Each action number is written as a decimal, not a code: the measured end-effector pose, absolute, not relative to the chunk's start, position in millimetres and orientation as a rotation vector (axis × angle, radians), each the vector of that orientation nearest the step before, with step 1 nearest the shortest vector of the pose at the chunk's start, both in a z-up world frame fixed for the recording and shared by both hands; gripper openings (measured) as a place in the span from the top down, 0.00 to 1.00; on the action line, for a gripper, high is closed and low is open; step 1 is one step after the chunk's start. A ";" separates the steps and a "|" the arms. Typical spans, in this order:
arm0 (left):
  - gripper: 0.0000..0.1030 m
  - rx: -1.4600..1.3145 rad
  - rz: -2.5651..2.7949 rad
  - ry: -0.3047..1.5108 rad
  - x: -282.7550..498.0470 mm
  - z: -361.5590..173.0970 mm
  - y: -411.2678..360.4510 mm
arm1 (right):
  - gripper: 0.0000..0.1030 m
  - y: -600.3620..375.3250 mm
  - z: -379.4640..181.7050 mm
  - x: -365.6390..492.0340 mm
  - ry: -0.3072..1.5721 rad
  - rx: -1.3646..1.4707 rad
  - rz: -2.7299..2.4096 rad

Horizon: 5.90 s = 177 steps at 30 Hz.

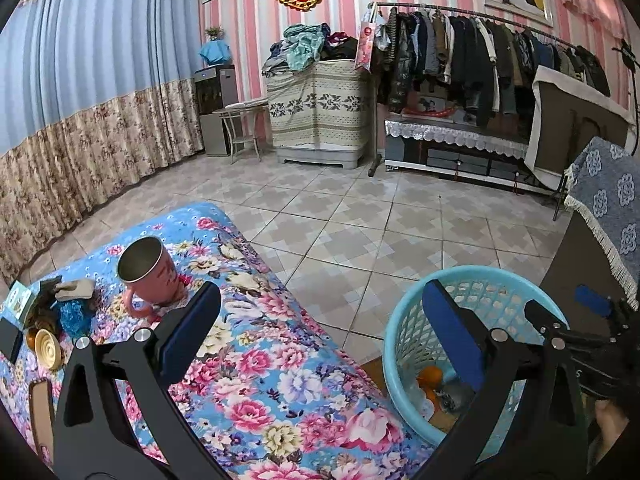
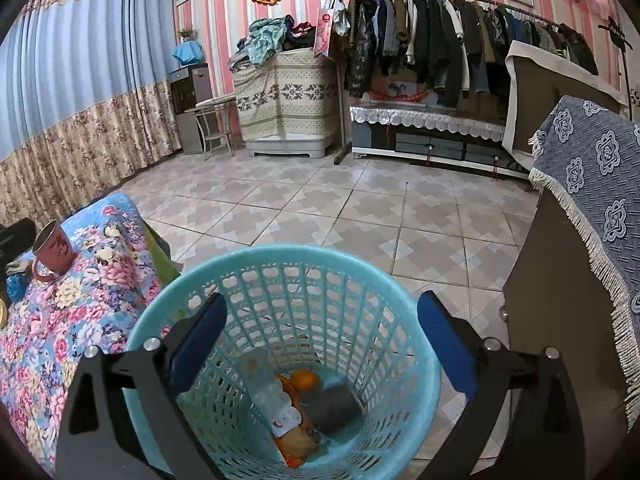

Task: Collect trash
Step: 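Move both open grippers back over the bed toward the remaining items, then grasp the cream round lid by its rim with the left gripper, then grasp the blue plastic bag with the right gripper while the left holds the lid, then carry the lid and blue bag over the basket and release both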

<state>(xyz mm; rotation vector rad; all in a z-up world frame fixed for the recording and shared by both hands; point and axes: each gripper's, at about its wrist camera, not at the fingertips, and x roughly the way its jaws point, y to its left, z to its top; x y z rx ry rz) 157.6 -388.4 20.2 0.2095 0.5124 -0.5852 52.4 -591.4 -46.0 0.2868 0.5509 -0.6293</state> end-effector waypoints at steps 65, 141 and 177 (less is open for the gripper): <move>0.05 0.001 0.023 0.656 261.2 -42.1 69.5 | 0.04 -245.7 -50.0 220.8 0.628 -0.049 -0.151; 0.41 -0.049 0.109 0.711 330.8 -45.1 100.0 | 0.87 -174.6 -63.7 354.0 0.791 0.005 0.152; 0.41 0.049 -0.378 0.552 200.2 26.3 -216.4 | 0.87 -519.5 16.3 61.3 0.512 0.190 -0.411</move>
